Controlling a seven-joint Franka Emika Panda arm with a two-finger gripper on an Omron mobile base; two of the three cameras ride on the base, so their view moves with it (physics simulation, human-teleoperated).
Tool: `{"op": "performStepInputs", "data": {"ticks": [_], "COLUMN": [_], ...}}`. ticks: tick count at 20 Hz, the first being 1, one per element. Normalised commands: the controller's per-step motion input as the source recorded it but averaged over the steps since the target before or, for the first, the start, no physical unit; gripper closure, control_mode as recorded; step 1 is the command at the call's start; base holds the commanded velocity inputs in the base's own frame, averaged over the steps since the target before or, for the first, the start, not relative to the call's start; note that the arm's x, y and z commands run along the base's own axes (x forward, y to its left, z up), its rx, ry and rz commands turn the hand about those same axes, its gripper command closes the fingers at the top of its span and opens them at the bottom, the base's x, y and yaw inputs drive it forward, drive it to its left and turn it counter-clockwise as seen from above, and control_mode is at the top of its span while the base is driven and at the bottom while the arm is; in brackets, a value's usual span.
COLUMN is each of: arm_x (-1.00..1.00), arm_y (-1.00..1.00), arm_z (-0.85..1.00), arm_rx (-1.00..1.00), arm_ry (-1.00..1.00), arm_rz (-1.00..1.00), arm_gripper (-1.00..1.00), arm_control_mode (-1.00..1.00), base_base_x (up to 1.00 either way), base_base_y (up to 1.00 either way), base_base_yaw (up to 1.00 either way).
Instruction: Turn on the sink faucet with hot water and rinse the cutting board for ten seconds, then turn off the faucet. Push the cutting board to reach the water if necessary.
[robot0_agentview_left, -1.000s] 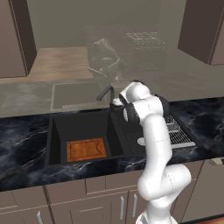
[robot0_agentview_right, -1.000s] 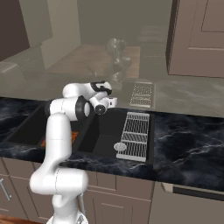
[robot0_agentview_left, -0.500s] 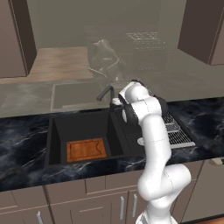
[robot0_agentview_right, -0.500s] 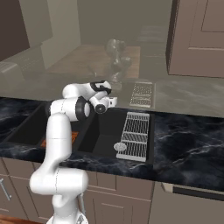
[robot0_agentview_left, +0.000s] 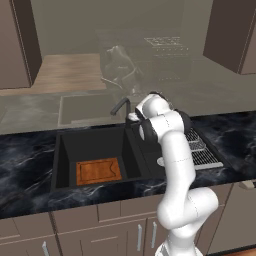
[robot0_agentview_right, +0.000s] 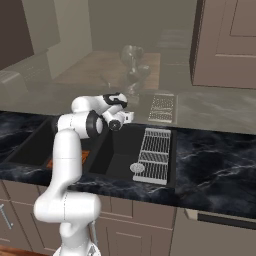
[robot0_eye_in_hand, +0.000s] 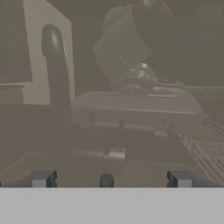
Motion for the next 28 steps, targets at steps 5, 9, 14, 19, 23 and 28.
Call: {"op": "performStepInputs", "data": {"ticks": [5, 9, 14, 19, 23, 28], "arm_x": [0.0, 0.05, 0.01, 0.0, 0.0, 0.0], "arm_y": [0.0, 0.0, 0.0, 0.0, 0.0, 0.0], "arm_z": [-0.05, -0.03, 0.0, 0.0, 0.0, 0.0], "arm_rx": [0.0, 0.0, 0.0, 0.0, 0.0, 0.0], "arm_ry": [0.0, 0.0, 0.0, 0.0, 0.0, 0.0], "arm_rz": [0.0, 0.0, 0.0, 0.0, 0.0, 0.0], "arm_gripper": [-1.0, -1.0, -1.0, -1.0, -1.0, -1.0], "arm_control_mode": [-1.0, -1.0, -1.0, -1.0, -1.0, -1.0], "base_base_x": [0.0, 0.0, 0.0, 0.0, 0.0, 0.0], "base_base_y": [0.0, 0.0, 0.0, 0.0, 0.0, 0.0], "base_base_yaw": [0.0, 0.0, 0.0, 0.0, 0.0, 0.0]}}
